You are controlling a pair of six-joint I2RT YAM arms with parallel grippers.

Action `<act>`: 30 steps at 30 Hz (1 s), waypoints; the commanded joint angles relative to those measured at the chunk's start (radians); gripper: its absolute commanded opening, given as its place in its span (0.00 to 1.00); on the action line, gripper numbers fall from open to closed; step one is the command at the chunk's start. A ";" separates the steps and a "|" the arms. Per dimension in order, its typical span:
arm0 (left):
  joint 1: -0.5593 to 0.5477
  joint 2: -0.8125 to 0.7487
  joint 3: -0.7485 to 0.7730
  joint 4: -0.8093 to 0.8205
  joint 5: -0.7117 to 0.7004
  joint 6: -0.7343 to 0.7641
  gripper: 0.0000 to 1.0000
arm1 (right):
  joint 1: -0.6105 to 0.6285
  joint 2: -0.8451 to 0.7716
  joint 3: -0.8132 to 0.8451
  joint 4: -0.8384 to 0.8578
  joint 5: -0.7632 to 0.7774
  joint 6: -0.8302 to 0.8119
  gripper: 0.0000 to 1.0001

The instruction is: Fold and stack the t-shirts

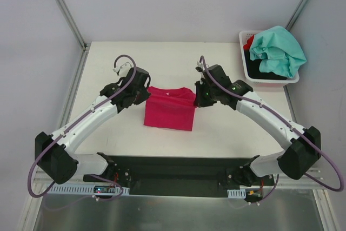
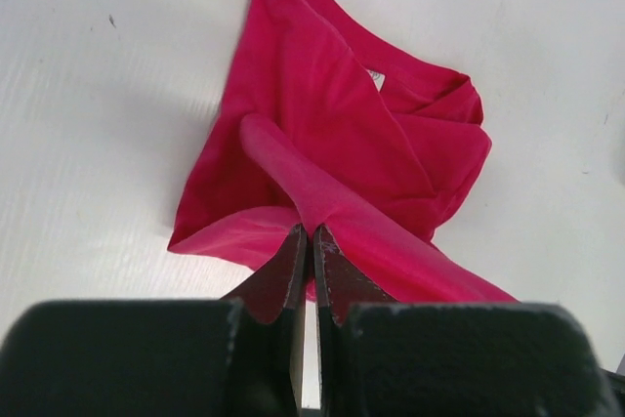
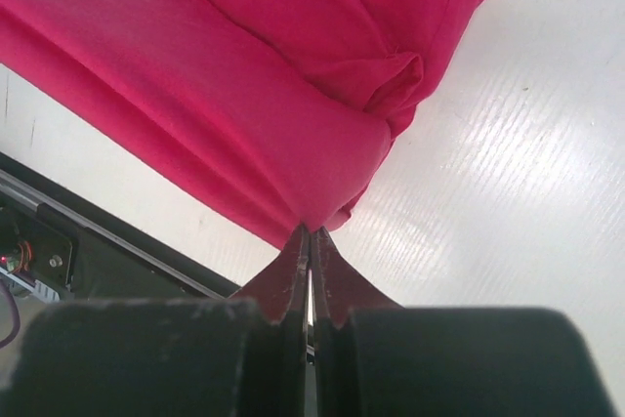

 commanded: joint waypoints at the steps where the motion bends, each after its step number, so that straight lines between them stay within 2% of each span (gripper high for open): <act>1: 0.040 0.048 0.045 0.064 0.028 0.049 0.00 | -0.051 0.038 0.065 0.015 -0.049 -0.052 0.00; 20: 0.173 0.198 0.042 0.184 0.131 0.101 0.00 | -0.132 0.270 0.162 0.084 -0.147 -0.093 0.00; 30: 0.225 0.356 0.108 0.250 0.180 0.129 0.00 | -0.187 0.362 0.186 0.130 -0.183 -0.121 0.01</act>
